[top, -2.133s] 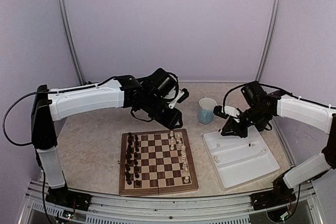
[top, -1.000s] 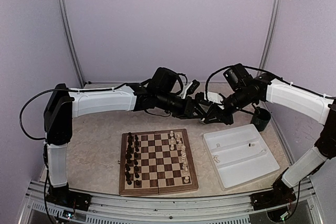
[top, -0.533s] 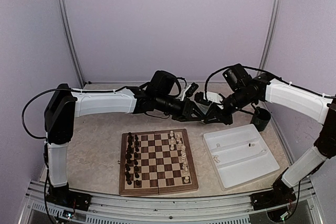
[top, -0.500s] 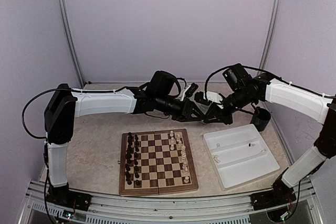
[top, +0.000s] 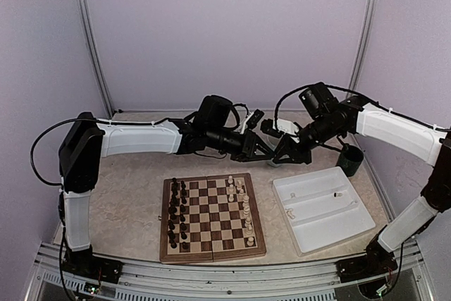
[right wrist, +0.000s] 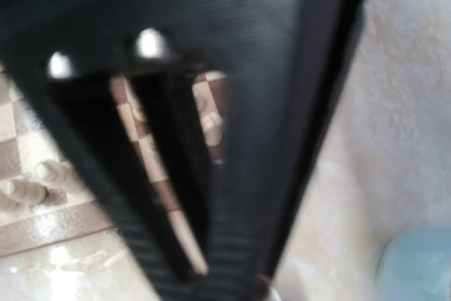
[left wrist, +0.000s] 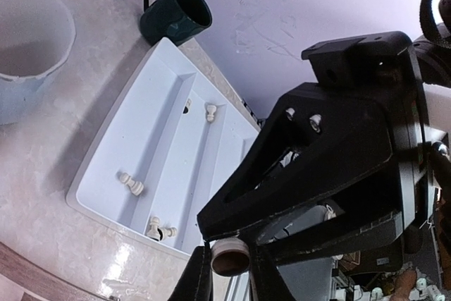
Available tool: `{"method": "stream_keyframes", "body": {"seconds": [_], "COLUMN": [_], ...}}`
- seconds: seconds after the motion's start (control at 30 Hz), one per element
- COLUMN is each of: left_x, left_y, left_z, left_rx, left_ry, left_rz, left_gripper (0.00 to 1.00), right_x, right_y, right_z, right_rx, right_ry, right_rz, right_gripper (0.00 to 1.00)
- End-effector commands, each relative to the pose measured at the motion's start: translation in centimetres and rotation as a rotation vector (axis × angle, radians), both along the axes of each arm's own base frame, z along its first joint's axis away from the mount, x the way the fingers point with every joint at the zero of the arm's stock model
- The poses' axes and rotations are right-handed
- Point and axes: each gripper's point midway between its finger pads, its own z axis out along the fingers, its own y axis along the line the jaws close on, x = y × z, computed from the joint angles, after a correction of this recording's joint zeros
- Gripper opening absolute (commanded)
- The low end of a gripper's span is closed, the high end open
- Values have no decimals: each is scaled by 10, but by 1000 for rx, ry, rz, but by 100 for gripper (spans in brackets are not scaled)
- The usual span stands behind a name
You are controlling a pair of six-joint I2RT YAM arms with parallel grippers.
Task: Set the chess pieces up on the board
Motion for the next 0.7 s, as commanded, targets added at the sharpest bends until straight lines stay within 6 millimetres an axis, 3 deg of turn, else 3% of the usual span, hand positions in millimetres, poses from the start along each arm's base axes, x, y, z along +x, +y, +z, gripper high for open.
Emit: {"method": "stream_keyframes", "body": {"seconds": [0.0, 0.1, 0.2, 0.3, 0.47, 0.67], "left_x": [13, 19, 25, 32, 40, 44], "left_y": [4, 12, 18, 22, 19, 7], "left_z": [27, 66, 95, 111, 127, 125], "left_rx": [-121, -257, -369, -452, -553, -598], "left_ry": [-76, -141, -191, -220, -216, -197], "left_rz": [39, 102, 168, 219, 249, 252], "left_gripper": [14, 14, 14, 14, 15, 15], "right_x": [4, 28, 41, 48, 47, 48], "right_y": [2, -25, -44, -51, -44, -29], "right_z": [45, 86, 115, 117, 113, 114], "right_rx": [144, 335, 569, 698, 791, 805], "right_ry": [-38, 17, 209, 391, 632, 722], "right_rz": [-10, -117, -178, -185, -150, -109], "right_gripper": [33, 39, 42, 44, 45, 46]}}
